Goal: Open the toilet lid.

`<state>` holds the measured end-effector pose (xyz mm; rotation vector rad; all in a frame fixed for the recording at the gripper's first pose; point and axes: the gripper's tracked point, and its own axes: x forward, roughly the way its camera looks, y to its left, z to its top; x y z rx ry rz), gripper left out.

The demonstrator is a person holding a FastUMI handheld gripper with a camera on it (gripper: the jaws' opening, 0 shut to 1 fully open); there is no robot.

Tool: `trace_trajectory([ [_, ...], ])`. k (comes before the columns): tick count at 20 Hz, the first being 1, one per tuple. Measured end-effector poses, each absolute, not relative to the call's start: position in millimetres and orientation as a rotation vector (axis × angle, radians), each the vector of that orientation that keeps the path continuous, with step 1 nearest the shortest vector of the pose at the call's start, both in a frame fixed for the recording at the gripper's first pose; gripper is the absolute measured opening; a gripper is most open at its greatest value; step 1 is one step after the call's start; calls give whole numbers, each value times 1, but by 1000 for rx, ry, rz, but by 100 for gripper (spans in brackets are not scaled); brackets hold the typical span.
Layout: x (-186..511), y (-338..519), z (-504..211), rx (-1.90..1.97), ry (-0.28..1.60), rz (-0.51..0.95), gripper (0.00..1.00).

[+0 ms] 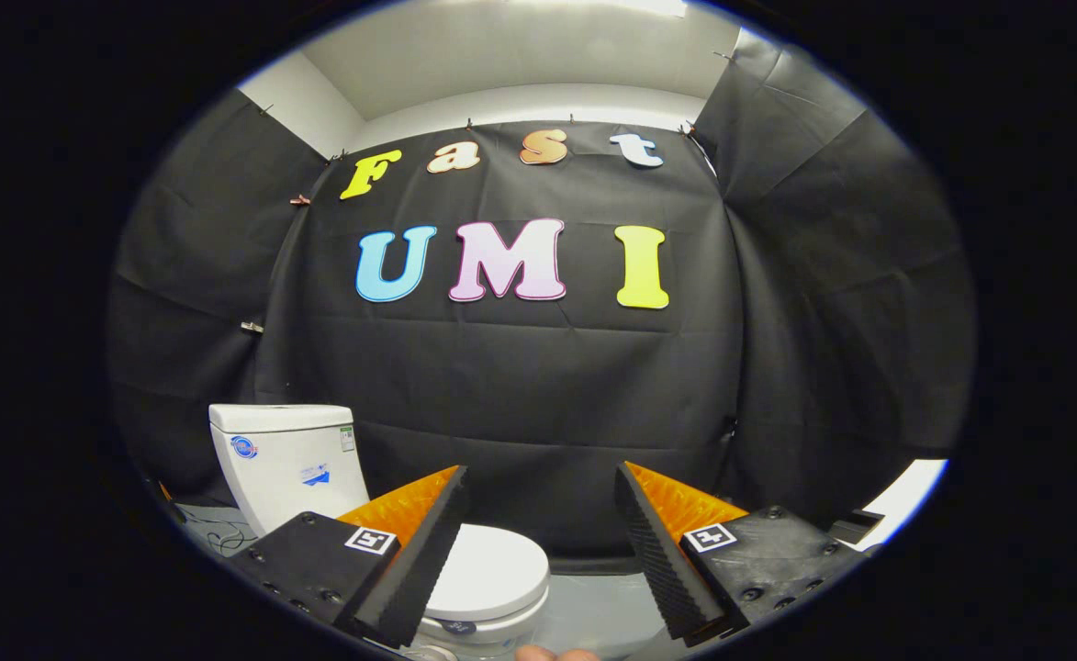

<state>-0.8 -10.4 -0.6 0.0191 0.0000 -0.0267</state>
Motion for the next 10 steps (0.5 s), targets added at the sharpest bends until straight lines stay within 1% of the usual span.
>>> trace_trajectory([
  [4,0,-15,-3,15,8,-47,98],
  [6,-2,-11,0,28,10,-33,98],
  [8,-1,0,-17,44,67,4,98],
  [10,-3,18,-58,82,211,56,98],
])
